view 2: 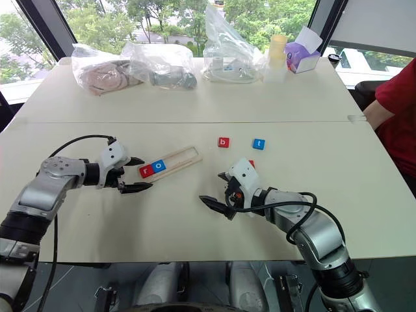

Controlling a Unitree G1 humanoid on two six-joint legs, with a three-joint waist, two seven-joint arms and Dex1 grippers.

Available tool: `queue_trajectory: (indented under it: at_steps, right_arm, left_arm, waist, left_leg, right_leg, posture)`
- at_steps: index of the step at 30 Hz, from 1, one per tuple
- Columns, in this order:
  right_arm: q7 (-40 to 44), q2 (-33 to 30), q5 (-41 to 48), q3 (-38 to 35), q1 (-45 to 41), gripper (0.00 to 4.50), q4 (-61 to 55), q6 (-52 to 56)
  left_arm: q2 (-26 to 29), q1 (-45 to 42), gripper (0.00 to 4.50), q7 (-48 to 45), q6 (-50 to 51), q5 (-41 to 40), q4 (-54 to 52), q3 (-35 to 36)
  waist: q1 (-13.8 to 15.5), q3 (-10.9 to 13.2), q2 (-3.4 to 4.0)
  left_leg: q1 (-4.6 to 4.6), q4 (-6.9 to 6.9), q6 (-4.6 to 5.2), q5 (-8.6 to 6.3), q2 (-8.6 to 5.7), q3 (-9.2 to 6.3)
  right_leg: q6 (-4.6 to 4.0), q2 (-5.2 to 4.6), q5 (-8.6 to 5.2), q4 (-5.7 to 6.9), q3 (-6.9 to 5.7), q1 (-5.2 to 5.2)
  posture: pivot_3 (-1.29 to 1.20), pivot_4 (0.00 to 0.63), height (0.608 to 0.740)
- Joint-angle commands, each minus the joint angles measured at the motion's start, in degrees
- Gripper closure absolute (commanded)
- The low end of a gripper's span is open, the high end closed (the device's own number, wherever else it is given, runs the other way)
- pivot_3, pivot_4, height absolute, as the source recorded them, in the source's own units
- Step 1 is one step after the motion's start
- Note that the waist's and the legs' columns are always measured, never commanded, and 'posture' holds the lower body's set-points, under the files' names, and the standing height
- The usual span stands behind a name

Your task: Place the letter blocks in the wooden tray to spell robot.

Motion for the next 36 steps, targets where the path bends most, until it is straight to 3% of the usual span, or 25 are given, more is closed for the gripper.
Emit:
queue_trajectory:
  at_steps: [1,5,9,10,14,23,35,36]
  right_arm:
    - [0.0,-0.3,-0.2,-1.3,-0.7,0.06,-2.2,-0.8]
    - [0.5,-1.3,-0.7,-1.9,-1.5,0.06,-0.8,-1.3]
    - [0.9,-1.7,-0.9,-2.9,-1.6,0.00,-0.2,-1.3]
    - [0.9,-1.7,-0.9,-3.1,-1.6,0.00,-0.2,-1.2]
    - [0.3,-1.5,-0.6,-5.1,-1.1,0.00,0.1,-0.7]
    - [-2.2,-1.1,2.0,-14.4,1.4,0.00,0.9,0.2]
    - [-3.0,-1.7,2.3,-15.4,4.5,0.00,-1.9,1.5]
    - [-3.1,-1.6,2.3,-15.4,4.6,0.00,-2.2,1.6]
  left_arm:
    - [-1.3,0.5,0.00,-0.2,-0.3,1.2,0.1,-1.4]
    - [-2.8,1.6,0.00,-0.4,-0.6,1.9,1.6,-2.1]
    - [-3.4,2.3,1.25,-0.7,-1.2,1.8,2.6,-1.6]
    - [-3.4,2.3,1.38,-0.7,-1.1,1.8,2.7,-1.4]
    - [-4.0,0.9,1.38,-1.3,-1.9,-0.5,2.1,1.0]
    - [1.1,-3.6,1.38,-13.6,-9.2,0.6,-1.9,-2.7]
    - [-5.6,-13.6,1.38,-19.9,-21.2,6.7,15.9,-9.6]
    - [-5.8,-13.8,0.88,-20.2,-21.0,6.5,16.0,-9.3]
  waist:
    - [0.1,0.0,-0.01]
    - [0.2,-0.1,0.01]
    - [0.2,-0.2,0.03]
    - [0.2,-0.2,0.03]
    - [0.2,-0.3,0.08]
    - [0.1,-0.2,0.05]
    - [0.0,-0.2,0.05]
    - [0.0,-0.2,0.05]
  left_leg:
    - [0.01,0.00,0.00,0.00,0.00,0.00]
    - [0.02,0.03,0.00,0.00,-0.03,-0.01]
    - [0.08,0.05,0.00,0.00,-0.03,-0.01]
    - [0.10,0.05,0.00,0.00,-0.03,-0.01]
    - [0.15,0.05,0.00,0.00,-0.03,-0.01]
    - [0.03,0.01,0.00,0.00,-0.02,0.00]
    - [0.00,0.03,0.01,0.00,-0.07,-0.01]
    - [0.00,0.03,0.01,0.00,-0.07,-0.01]
  right_leg:
    - [0.00,0.00,0.00,0.00,0.00,0.02]
    - [0.00,-0.05,-0.01,-0.02,-0.01,0.08]
    - [-0.01,-0.06,-0.01,-0.02,-0.01,0.15]
    - [-0.01,-0.06,-0.02,-0.02,-0.01,0.18]
    - [-0.01,-0.06,-0.02,-0.01,0.00,0.20]
    - [-0.01,-0.02,-0.02,-0.03,-0.02,0.10]
    - [0.01,0.14,-0.01,-0.01,-0.05,0.08]
    - [0.01,0.13,-0.01,-0.01,-0.05,0.09]
  posture:
    - [0.00,0.150,0.740]
    - [0.00,0.150,0.740]
    - [0.00,0.150,0.740]
    - [0.00,0.150,0.740]
    - [0.00,0.150,0.740]
    - [0.00,0.150,0.740]
    - [0.00,0.150,0.740]
    - [0.00,0.150,0.740]
